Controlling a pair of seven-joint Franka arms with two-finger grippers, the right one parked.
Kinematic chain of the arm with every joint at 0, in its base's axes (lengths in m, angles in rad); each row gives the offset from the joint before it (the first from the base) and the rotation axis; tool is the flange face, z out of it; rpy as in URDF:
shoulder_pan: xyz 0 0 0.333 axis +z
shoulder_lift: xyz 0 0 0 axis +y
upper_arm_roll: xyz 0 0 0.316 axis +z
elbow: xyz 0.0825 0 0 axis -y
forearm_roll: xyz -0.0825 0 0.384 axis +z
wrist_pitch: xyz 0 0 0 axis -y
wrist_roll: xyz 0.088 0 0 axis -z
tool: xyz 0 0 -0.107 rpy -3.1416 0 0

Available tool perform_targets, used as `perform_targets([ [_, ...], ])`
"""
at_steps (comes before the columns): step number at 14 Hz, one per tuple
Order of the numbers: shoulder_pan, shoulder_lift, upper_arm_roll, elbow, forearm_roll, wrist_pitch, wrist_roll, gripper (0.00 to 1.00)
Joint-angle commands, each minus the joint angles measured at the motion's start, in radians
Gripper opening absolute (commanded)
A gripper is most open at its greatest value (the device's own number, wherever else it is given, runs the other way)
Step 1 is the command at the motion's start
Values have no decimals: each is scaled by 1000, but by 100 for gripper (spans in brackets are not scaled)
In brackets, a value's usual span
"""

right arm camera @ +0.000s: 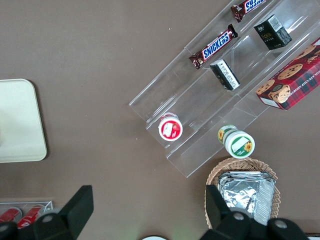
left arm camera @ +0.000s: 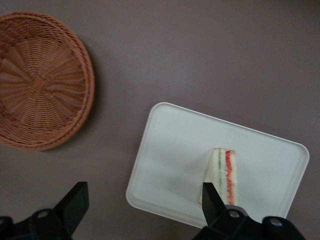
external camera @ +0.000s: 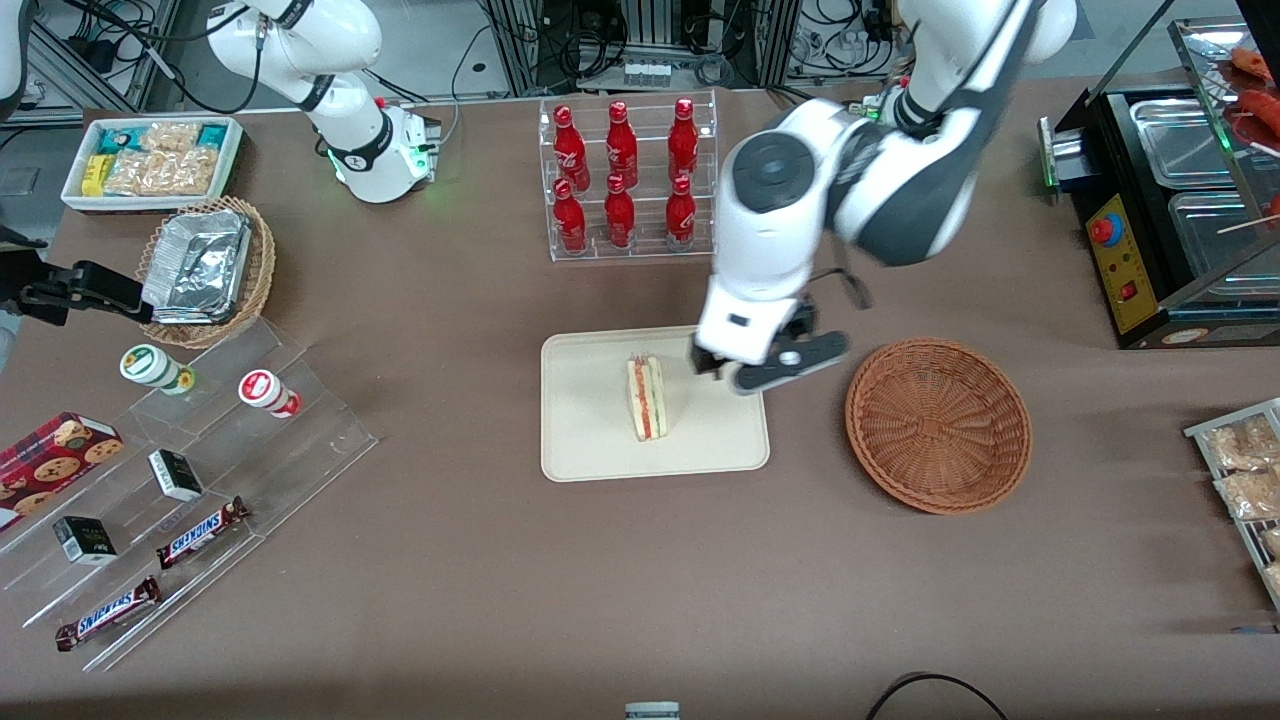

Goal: Place sandwich from basket to tray

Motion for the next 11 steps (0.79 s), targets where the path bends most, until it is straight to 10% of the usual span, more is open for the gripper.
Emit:
perform_targets([
  [1,110,-138,-8,-125,-46,-27,149,100],
  [11,498,-336,-5,-170,-115,-216,804,100],
])
